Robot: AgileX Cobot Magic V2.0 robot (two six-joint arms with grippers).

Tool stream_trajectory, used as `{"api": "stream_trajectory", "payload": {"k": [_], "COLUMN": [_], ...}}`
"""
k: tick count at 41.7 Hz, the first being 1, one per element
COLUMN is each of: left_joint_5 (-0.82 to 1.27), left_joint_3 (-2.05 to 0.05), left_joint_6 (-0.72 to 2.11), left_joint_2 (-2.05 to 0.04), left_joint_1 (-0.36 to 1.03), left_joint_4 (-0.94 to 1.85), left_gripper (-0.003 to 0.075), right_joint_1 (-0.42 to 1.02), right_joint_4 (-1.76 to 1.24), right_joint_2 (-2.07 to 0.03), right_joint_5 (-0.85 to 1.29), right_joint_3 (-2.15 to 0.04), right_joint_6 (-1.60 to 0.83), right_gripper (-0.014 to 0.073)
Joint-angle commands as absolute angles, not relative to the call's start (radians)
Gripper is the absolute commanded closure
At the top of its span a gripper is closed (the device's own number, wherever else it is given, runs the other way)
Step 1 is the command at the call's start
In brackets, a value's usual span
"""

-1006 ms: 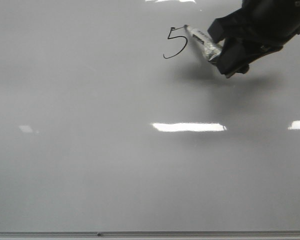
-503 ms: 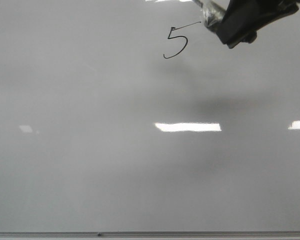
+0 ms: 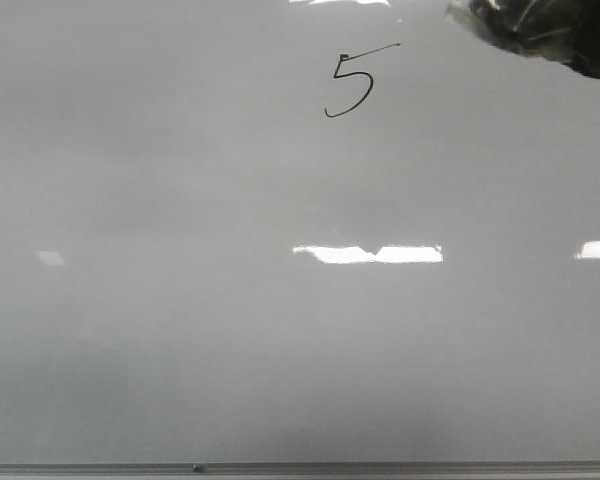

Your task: Write number 5 on whiteboard

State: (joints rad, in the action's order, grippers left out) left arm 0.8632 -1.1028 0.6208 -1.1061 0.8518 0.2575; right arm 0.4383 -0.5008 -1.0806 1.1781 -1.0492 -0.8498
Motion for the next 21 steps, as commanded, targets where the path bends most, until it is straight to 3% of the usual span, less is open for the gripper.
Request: {"api": "stream_trajectory", "payload": {"k": [1, 11, 21], "left_joint_5": [0.82, 0.837, 0.921], "left_joint_3": [-1.184, -1.31, -1.366], "left_joint_6": [0.644, 0.645, 0.746], "left_joint_2": [-1.149, -1.303, -1.366], "left_joint_1": [0.92, 0.999, 0.985], "left_joint_4": [0.284, 0.284, 0.416], "left_gripper": [0.0112, 0.0113, 0.0149], "right_joint_1": [0.439, 0.439, 0.439], "right_joint_4": [-0.578, -0.579, -0.578], "right_joint_2": [-1.061, -1.061, -1.061], "right_joint_5": [1.184, 1.188, 1.188], "right_joint_3": [-1.072, -1.072, -1.072], "right_joint_6": [-0.904, -0.909, -0.93], "right_gripper": [0.0655, 0.0655, 0.0655]}}
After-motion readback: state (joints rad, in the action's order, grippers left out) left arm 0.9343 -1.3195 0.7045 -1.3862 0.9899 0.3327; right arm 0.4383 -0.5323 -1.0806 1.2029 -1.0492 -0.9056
